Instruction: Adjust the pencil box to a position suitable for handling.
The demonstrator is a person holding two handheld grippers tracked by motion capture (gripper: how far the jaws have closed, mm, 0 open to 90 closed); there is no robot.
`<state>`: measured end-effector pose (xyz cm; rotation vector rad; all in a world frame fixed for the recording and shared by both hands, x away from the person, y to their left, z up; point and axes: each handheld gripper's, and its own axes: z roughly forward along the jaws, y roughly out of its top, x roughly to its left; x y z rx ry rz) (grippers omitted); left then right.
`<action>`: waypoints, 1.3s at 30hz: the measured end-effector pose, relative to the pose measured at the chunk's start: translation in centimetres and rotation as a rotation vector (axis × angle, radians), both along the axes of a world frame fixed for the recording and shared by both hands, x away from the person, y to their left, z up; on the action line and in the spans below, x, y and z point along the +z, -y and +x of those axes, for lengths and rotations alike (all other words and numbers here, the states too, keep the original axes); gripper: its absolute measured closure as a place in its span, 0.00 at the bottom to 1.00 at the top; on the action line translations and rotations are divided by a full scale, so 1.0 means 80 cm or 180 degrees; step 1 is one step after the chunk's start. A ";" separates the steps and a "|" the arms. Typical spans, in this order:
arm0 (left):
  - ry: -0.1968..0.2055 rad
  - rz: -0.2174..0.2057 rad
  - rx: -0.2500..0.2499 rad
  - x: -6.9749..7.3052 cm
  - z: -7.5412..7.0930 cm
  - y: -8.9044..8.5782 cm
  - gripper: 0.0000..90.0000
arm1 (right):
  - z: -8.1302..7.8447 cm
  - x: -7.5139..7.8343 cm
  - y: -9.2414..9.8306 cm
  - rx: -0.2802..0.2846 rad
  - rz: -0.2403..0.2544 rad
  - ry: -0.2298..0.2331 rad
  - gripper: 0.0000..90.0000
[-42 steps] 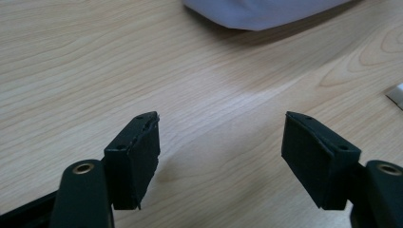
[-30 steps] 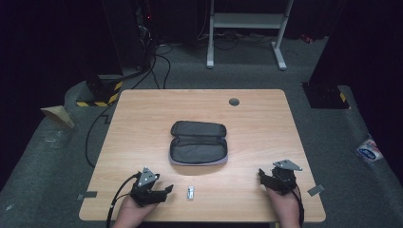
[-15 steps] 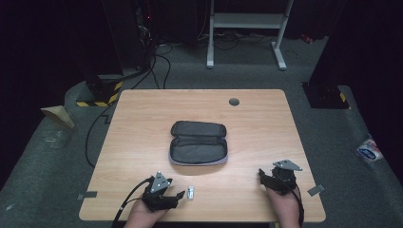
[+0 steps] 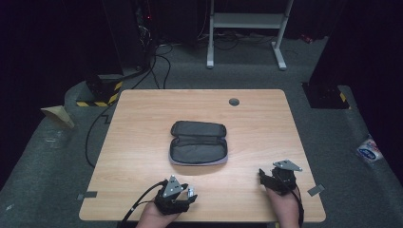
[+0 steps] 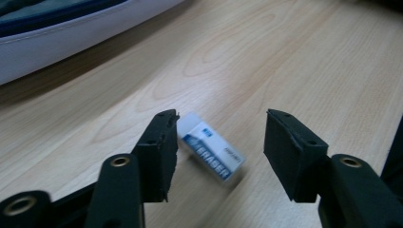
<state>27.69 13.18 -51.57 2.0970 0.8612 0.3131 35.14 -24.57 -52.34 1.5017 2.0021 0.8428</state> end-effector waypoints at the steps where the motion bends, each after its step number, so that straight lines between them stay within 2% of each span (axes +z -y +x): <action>1: 0.0009 0.0019 -0.0006 -0.001 0.000 0.002 0.52 | 0.000 0.000 0.000 0.0000 0.0001 -0.0002 0.32; 7: 0.0079 0.0018 0.0098 -0.001 -0.003 0.006 0.55 | 0.001 0.000 0.001 0.0012 0.0018 -0.0010 0.32; 11: 0.0151 0.0087 0.0159 0.001 -0.004 0.003 0.55 | 0.001 0.000 0.001 0.0020 0.0007 -0.0004 0.32; 19: 0.0010 0.0163 0.0190 -0.009 -0.001 0.001 0.60 | 0.001 0.000 0.000 0.0007 0.0010 -0.0010 0.32; 25: 0.0009 0.0164 0.0262 -0.010 0.011 -0.008 0.72 | 0.002 0.000 0.001 0.0007 0.0020 -0.0006 0.32; 27: 0.0054 0.0231 0.0266 -0.010 0.011 -0.012 0.74 | 0.002 0.000 0.001 0.0010 0.0007 0.0004 0.33; 29: 0.0047 0.0210 0.0283 -0.010 0.012 -0.016 0.77 | 0.001 0.000 0.000 -0.0005 0.0009 -0.0005 0.33; 31: 0.0078 0.0264 0.0277 -0.009 0.013 -0.019 0.79 | 0.002 0.000 0.001 0.0013 0.0013 0.0002 0.33; 33: 0.0053 0.0226 0.0279 -0.010 0.014 -0.022 0.80 | 0.002 0.000 0.000 0.0008 0.0021 -0.0004 0.33; 36: 0.0071 0.0232 0.0264 -0.010 0.018 -0.023 0.80 | 0.002 0.000 0.000 0.0009 0.0021 -0.0003 0.33; 39: 0.0074 0.0213 0.0276 -0.011 0.022 -0.020 0.73 | 0.002 0.000 0.000 0.0010 0.0022 -0.0004 0.33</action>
